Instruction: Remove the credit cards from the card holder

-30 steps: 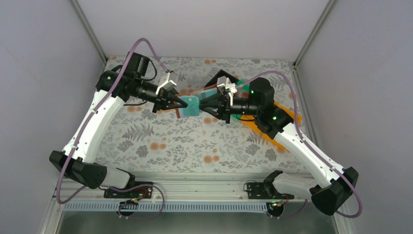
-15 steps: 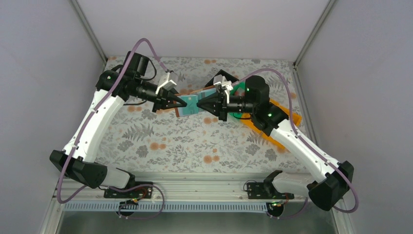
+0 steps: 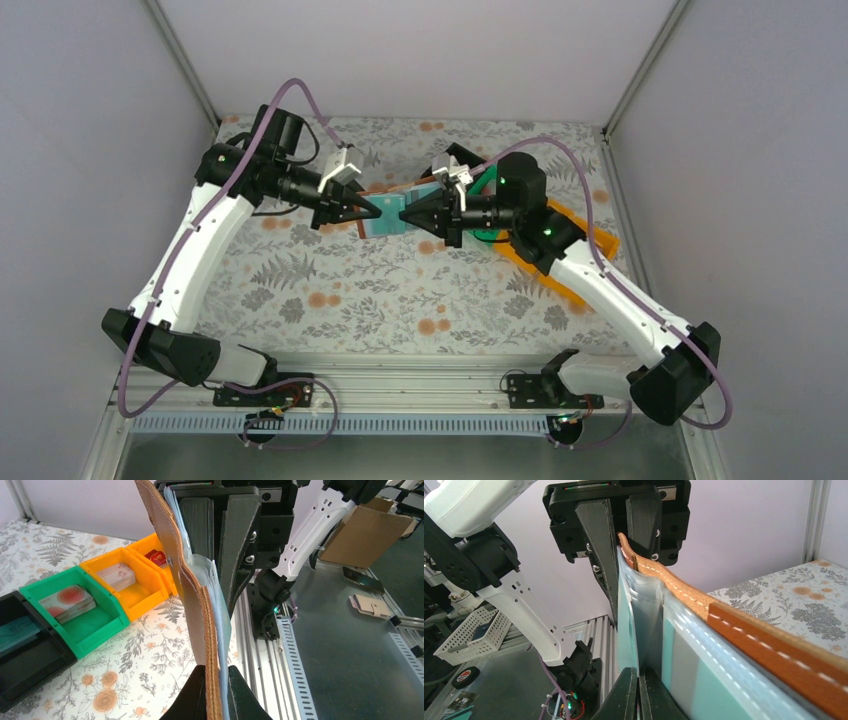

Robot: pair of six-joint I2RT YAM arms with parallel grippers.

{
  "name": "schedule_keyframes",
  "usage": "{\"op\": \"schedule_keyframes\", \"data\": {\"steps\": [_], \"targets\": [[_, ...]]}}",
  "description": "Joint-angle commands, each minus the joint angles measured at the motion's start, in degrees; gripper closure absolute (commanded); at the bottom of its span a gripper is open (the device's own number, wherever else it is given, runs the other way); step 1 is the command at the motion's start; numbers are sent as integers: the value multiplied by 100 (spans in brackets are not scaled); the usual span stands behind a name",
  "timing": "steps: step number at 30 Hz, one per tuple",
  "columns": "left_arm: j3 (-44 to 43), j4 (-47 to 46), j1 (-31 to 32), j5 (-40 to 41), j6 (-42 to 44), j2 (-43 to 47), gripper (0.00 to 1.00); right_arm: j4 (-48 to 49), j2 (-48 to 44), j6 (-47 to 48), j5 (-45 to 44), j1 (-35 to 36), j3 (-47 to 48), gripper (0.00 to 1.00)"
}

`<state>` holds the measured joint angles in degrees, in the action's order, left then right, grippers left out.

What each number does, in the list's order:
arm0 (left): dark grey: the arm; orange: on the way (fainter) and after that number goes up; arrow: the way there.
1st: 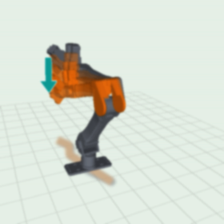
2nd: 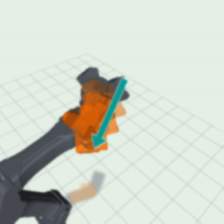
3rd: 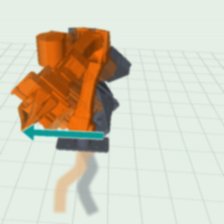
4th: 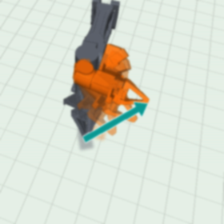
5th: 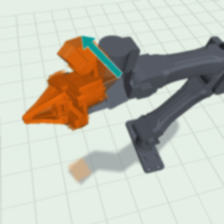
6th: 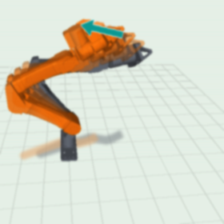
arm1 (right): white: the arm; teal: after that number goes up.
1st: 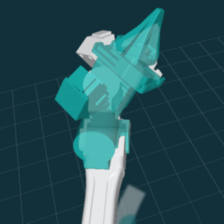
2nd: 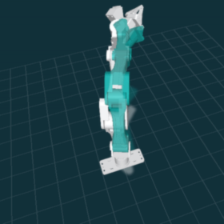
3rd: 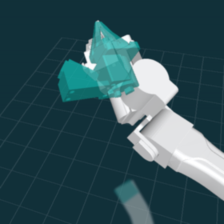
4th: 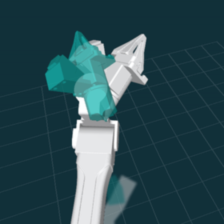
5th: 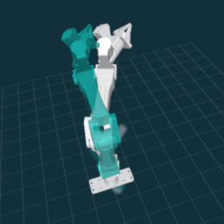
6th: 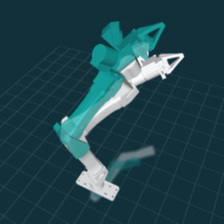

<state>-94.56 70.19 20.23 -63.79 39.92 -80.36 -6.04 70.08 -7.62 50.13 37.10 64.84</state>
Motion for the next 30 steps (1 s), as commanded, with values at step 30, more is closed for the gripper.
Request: {"op": "schedule_keyframes", "data": {"steps": [30], "targets": [[147, -203, 157, -53, -121, 62, 98, -2302, -645, 1233, -1271, -296, 682, 96]]}}
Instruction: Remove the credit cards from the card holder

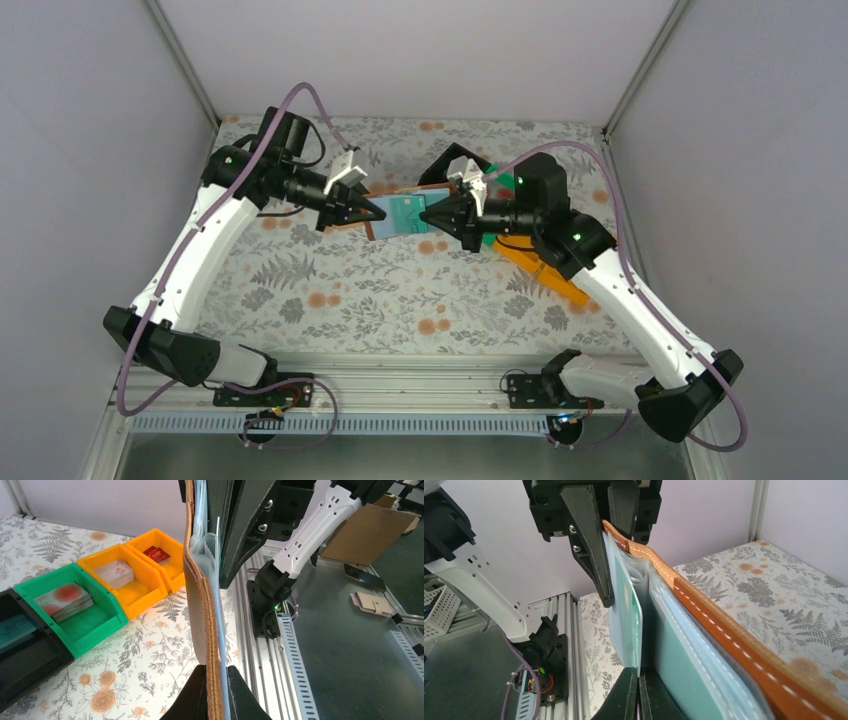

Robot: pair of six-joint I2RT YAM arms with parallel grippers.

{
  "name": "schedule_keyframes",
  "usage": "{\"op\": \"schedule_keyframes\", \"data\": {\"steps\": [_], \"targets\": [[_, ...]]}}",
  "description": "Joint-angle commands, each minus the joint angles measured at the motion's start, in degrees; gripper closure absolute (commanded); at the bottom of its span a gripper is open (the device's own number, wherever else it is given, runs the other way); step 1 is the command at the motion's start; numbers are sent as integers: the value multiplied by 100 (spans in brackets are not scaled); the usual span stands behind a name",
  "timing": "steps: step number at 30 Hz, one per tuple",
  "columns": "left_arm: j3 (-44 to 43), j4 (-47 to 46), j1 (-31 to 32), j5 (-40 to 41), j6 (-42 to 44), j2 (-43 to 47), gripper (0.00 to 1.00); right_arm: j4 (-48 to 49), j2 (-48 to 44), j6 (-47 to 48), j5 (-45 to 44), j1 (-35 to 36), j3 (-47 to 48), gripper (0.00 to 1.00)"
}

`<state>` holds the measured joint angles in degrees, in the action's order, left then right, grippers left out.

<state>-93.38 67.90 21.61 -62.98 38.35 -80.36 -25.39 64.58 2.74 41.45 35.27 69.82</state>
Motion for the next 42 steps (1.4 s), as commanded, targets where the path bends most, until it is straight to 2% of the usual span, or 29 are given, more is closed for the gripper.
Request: {"op": "schedule_keyframes", "data": {"steps": [1, 6, 9, 12, 16, 21, 26, 30, 32, 34, 38, 42], "targets": [[38, 11, 19, -76, 14, 56, 97, -418, -114, 200, -485, -120, 207, 96], [375, -41, -151, 164, 13, 34, 98, -900, -341, 192, -1229, -320, 386, 96], [740, -136, -425, 292, 57, -38, 97, -1291, -444, 88, -2003, -587, 382, 96], [1131, -227, -723, 415, 205, -225, 98, -1580, -448, -21, -2265, -940, 340, 96], [1738, -554, -1023, 609, 391, -673, 98, -1650, -367, -54, -2254, -1141, 380, 96], [2501, -1247, -1066, 758, 335, -1650, 98, -1594, -112, -46, -1988, -1162, 481, 96], [2622, -1204, -1070, 601, 689, -2664, 97, -1559, 163, -64, -1556, -1163, 452, 96], [2627, -1327, -1106, 738, 663, -3143, 96, -1549, 370, -55, -1152, -1162, 355, 96], [2612, -1339, -1191, 835, 704, -3264, 65, -1545, 463, -61, -999, -1162, 327, 96], [2613, -1326, -1321, 1003, 798, -3262, 42, -1520, 516, -61, -813, -1155, 287, 96], [2432, -1466, -1898, 1590, 759, -3120, 26, -1420, 572, -24, -383, -1130, 180, 96], [1867, -1340, -2596, 1786, 866, -2820, 23, -1482, 729, 34, -154, -990, 144, 96]]}}
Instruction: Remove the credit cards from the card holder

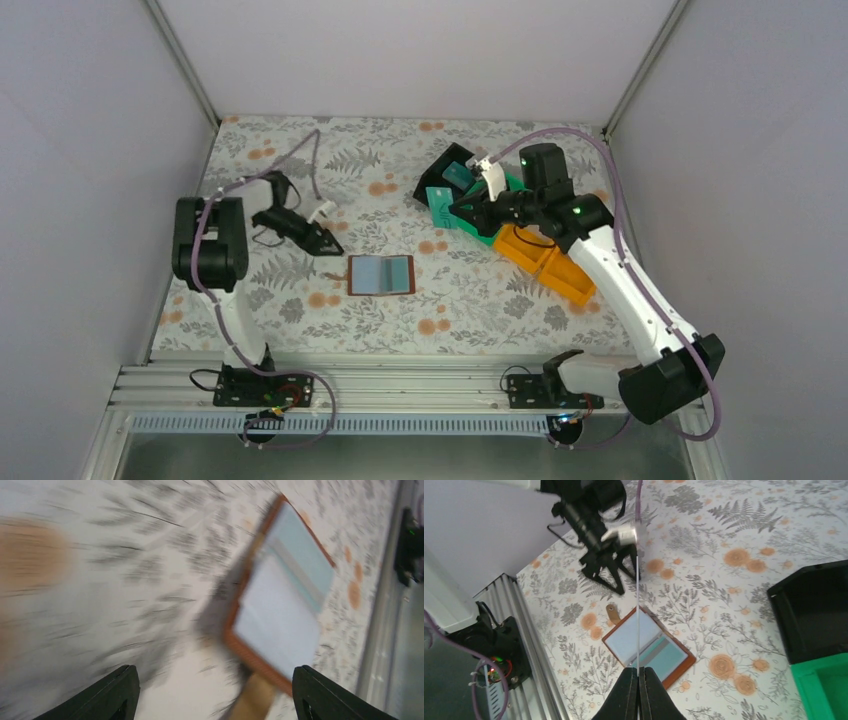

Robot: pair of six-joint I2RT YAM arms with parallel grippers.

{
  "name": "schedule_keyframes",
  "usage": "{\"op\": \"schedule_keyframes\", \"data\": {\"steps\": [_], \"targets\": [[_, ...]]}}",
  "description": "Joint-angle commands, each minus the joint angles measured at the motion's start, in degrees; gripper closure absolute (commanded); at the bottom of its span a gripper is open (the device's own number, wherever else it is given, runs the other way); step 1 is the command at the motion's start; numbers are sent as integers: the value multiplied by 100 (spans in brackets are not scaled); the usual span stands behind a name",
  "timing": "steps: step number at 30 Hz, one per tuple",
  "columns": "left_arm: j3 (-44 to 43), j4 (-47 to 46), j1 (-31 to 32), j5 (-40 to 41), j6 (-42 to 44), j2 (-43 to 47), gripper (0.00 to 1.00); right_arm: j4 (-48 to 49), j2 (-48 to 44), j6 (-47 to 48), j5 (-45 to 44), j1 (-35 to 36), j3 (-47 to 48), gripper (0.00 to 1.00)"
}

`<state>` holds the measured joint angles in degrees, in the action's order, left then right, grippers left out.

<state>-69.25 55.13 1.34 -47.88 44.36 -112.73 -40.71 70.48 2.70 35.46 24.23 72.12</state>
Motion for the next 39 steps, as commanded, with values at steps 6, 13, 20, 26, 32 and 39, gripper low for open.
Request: {"op": "schedule_keyframes", "data": {"steps": [6, 13, 20, 26, 32, 39], "targets": [[-1516, 682, -435, -499, 824, 1333, 20, 212, 457, 123, 709, 511, -78, 96], [-2345, 2249, 1087, -1191, 1858, 1942, 11, 72, 1085, 378, 703, 1166, 351, 96], [-2088, 2079, 1675, -866, 1669, 2211, 14, 144, 1191, 483, 775, 1489, 485, 96], [-1919, 2062, 1922, -730, 1571, 2166, 58, 139, 1293, 527, 712, 1644, 642, 96], [-1958, 2258, 1916, -1077, 1662, 2283, 98, 201, 1237, 497, 496, 1664, 652, 96], [-2290, 1063, 1205, -1455, -1391, 2090, 98, 1326, 311, -210, -2614, 1573, 245, 64]]}}
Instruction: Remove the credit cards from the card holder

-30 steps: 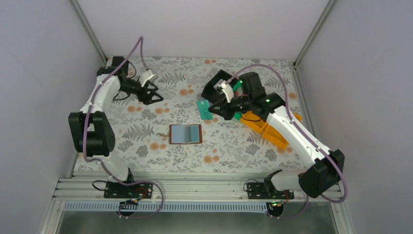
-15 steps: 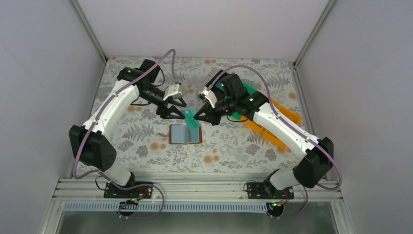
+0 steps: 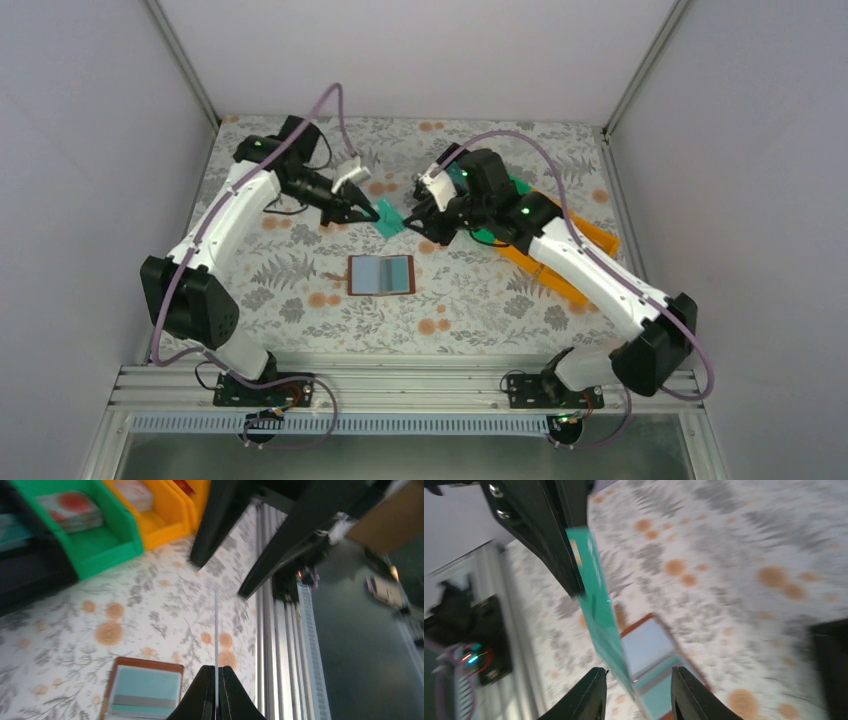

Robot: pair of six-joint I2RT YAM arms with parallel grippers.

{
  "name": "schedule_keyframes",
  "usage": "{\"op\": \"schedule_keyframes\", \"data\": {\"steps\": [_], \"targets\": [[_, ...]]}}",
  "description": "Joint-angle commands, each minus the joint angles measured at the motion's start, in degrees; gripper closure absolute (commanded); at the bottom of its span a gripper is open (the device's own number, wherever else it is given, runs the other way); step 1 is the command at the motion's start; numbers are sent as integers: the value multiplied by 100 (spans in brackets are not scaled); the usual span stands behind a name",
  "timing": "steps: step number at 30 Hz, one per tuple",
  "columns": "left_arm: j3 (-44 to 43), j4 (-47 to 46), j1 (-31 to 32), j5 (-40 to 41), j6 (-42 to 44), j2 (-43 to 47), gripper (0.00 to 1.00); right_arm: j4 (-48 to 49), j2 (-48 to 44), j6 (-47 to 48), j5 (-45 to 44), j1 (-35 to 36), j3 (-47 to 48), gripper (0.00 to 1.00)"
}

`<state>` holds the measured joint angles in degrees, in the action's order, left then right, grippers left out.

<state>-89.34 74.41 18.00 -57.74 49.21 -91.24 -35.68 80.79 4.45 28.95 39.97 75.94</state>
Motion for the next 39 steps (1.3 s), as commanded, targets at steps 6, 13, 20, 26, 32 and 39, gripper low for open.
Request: {"op": "schedule_keyframes", "data": {"steps": [6, 13, 20, 26, 32, 39], "targets": [[-642, -2136, -1059, -825, -4994, -49, 98, 2639, -1469, 1546, -3249, 767, -514, 52], [-252, -3274, -1211, -1122, -7952, 110, 98, 4901, -1296, 5390, -4207, 1952, -1532, 46], [-310, -3400, -1211, -1205, -8415, 217, 98, 5731, -489, 7264, -4998, 2332, -1570, 35], [33, -3536, -1120, -1382, -8566, 438, 98, 6568, 149, 7993, -5552, 2244, -1387, 40], [84, -3566, -1093, -1426, -8561, 545, 98, 6847, 385, 8226, -5673, 2193, -1335, 45], [318, -3692, -971, -1464, -8626, 646, 98, 7072, 511, 8191, -5985, 2068, -1170, 59]]}}
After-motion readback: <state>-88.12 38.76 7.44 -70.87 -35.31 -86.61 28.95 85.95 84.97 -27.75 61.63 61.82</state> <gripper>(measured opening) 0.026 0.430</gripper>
